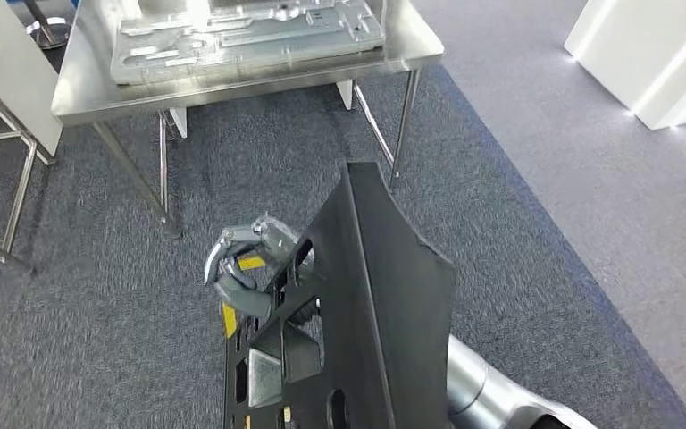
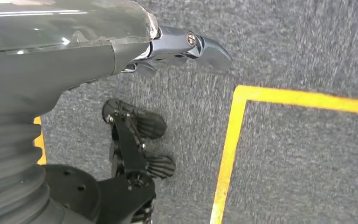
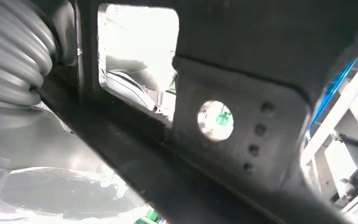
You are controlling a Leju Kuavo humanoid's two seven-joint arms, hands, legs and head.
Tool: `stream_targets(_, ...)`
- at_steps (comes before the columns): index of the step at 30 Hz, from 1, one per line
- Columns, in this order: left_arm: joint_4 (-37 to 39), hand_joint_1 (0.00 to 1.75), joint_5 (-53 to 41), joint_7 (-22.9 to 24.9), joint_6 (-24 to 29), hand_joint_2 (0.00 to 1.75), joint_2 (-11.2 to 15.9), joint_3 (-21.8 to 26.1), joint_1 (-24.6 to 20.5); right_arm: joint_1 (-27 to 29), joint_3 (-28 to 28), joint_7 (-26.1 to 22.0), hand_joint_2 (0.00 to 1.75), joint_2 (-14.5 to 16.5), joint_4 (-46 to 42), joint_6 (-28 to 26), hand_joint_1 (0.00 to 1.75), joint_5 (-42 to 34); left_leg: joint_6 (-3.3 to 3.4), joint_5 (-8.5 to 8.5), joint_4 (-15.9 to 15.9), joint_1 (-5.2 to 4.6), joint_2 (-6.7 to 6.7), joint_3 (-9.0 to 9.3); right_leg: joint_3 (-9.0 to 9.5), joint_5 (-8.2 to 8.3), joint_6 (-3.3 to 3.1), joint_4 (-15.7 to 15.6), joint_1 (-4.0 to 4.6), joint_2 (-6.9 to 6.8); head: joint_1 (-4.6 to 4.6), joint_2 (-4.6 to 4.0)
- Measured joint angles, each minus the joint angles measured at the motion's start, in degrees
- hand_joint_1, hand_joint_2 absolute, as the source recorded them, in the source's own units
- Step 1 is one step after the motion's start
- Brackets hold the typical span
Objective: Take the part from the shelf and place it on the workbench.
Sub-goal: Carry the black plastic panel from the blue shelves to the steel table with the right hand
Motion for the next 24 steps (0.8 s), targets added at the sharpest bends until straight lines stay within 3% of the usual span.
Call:
stream_targets(1,0.0,0.0,0.0,-0.1,0.0,1.75,0.0,0.0,0.0,0.1,0.0,-0.1,1.75,0.0,-0.1,0.0,1.71,0.1,-0.24,0.18,2.1,0.03,0.14,-0.9,0.99,-0.24,-0.14,-0.4,-0.22,-0.11,-0.05,0.0)
stream_targets(3,0.0,0.0,-0.2,-0.1,0.0,1.75,0.0,-0.2,-0.1,0.4,-0.1,-0.4,1.75,0.0,-0.4,0.0,1.71,0.1,-0.57,-0.78,8.8,0.3,0.43,-4.83,2.76,-1.06,-0.09,-0.9,-0.49,-0.33,-0.08,0.0)
stream_targets(5,0.0,0.0,-0.4,0.0,0.0,1.75,0.0,-0.4,0.0,1.1,-0.1,-0.6,1.75,0.0,-0.6,0.0,1.71,0.2,-1.11,-3.91,14.1,0.7,0.6,-9.38,4.23,-2.37,0.04,-1.0,-0.65,-0.42,-0.07,0.0)
stream_targets(7,0.0,0.0,-0.5,0.1,0.1,1.75,0.0,-0.6,0.3,1.8,-0.1,-0.7,1.75,0.0,-0.8,0.1,1.71,0.4,-1.74,-5.8,13.5,1.2,0.8,-11.47,6.11,-3.9,0.33,-1.0,-0.87,-0.32,-0.08,0.0)
stream_targets(8,0.0,0.0,-0.5,0.1,0.1,1.75,0.0,-0.7,0.5,2.0,-0.1,-0.7,1.75,0.0,-1.0,0.2,1.71,0.5,-2.02,-4.83,11.0,1.48,0.92,-11.53,7.2,-4.75,0.56,-1.0,-0.99,-0.26,-0.09,-0.01)
stream_targets(10,0.0,0.0,-0.5,0.1,0.2,1.75,0.0,-0.8,0.7,2.3,-0.1,-0.5,1.75,0.0,-1.2,0.5,1.71,0.8,-2.33,1.74,4.2,1.93,1.48,-10.99,9.19,-6.66,1.24,-0.8,-1.11,-0.25,-0.09,-0.01)
stream_targets(12,0.1,0.0,-0.5,0.1,0.1,1.75,0.0,-0.8,0.6,2.5,-0.1,-0.3,1.75,0.0,-1.6,0.8,1.71,1.1,-1.88,6.81,0.7,1.72,1.91,-10.45,10.59,-8.44,2.18,-0.6,-1.16,-0.28,-0.09,0.0)
stream_targets(14,0.1,0.0,-0.5,0.0,0.1,1.75,0.0,-0.9,0.3,2.5,-0.2,-0.1,1.75,0.0,-2.2,0.7,1.71,1.2,-0.79,6.5,0.6,1.22,1.71,-9.75,11.26,-8.88,3.16,0.0,-1.45,-0.27,-0.08,0.0)
stream_targets(16,0.1,0.0,-0.5,-0.1,0.1,1.75,0.2,-0.9,0.0,2.2,-0.3,0.0,1.75,0.1,-2.8,0.7,1.71,1.2,0.14,5.59,0.3,1.09,1.35,-8.54,9.37,-7.51,3.81,4.2,-1.82,-0.26,-0.02,0.0)
stream_targets(18,0.1,0.0,-0.5,-0.2,0.1,1.75,0.4,-0.9,-0.2,2.2,-0.4,0.0,1.75,0.1,-3.1,0.7,1.71,1.2,0.75,4.49,-0.1,1.07,1.13,-6.9,4.06,-6.98,3.95,11.4,-1.84,-0.2,0.05,0.0)
stream_targets(20,0.1,0.0,-0.5,-0.2,0.1,1.75,0.5,-0.9,-0.2,2.5,-0.6,0.1,1.75,0.0,-3.1,0.7,1.71,1.2,1.14,3.05,-0.3,0.95,0.93,-5.08,-1.66,-9.92,3.85,16.7,-1.65,-0.15,0.07,0.0)
stream_targets(22,0.1,0.0,-0.5,-0.2,0.1,1.75,0.5,-1.0,-0.1,2.7,-0.7,0.1,1.75,0.0,-3.1,0.8,1.71,1.2,1.26,1.4,-0.4,0.8,0.52,-2.92,-5.22,-13.43,3.55,16.9,-1.39,-0.13,0.08,0.0)
stream_targets(23,0.1,0.0,-0.5,-0.2,0.1,1.75,0.5,-1.0,0.0,2.7,-0.8,0.1,1.75,-0.1,-3.1,0.8,1.71,1.3,1.22,0.51,-0.4,0.76,0.3,-1.72,-6.03,-13.33,3.21,15.1,-1.12,-0.13,0.08,0.0)
stream_targets(24,0.1,0.0,-0.6,-0.2,0.0,1.75,0.4,-1.0,0.0,2.7,-0.9,0.1,1.75,-0.1,-3.1,0.7,1.71,1.3,1.15,-0.35,-0.5,0.75,0.13,-0.69,-6.32,-10.95,2.65,12.2,-0.72,-0.12,0.09,0.0)
